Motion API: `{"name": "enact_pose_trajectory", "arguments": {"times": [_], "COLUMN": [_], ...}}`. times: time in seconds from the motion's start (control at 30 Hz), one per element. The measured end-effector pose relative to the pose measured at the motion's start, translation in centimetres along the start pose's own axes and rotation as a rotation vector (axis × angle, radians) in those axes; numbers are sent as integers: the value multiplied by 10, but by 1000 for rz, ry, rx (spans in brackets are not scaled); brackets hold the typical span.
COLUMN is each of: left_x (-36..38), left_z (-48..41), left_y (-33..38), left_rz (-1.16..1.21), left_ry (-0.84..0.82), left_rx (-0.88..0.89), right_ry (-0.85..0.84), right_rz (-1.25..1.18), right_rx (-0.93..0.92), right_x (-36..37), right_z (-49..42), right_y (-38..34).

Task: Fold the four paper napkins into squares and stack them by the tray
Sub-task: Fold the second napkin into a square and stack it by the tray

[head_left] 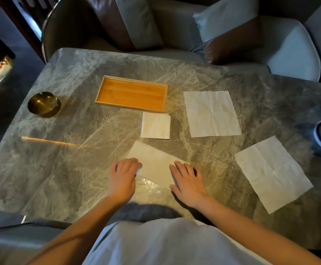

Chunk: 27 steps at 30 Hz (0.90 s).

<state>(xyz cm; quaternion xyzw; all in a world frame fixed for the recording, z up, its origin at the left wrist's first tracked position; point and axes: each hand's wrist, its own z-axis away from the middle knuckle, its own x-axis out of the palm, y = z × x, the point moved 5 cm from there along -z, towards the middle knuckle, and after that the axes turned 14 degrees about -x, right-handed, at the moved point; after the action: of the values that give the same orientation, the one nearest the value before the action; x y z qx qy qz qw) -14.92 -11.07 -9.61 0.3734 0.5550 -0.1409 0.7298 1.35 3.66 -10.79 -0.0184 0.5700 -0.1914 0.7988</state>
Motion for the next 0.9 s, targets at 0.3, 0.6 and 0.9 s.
{"name": "enact_pose_trajectory", "arguments": {"times": [0.3,0.6,0.9], "left_x": [17,20,21], "left_z": [-6,-3,-1], "left_y": [-11,-14,-7], "left_rz": [-63,-158,-191], "left_ry": [-233,-256,-329], "left_rx": [165,214,180], "right_ry": [21,5,278], "right_rz": [-119,-68,-310], "right_rx": [-354,-320,-263], "right_x": [-7,6,-29], "right_z": [4,0,-10], "right_y": [-41,-34,-43]}}
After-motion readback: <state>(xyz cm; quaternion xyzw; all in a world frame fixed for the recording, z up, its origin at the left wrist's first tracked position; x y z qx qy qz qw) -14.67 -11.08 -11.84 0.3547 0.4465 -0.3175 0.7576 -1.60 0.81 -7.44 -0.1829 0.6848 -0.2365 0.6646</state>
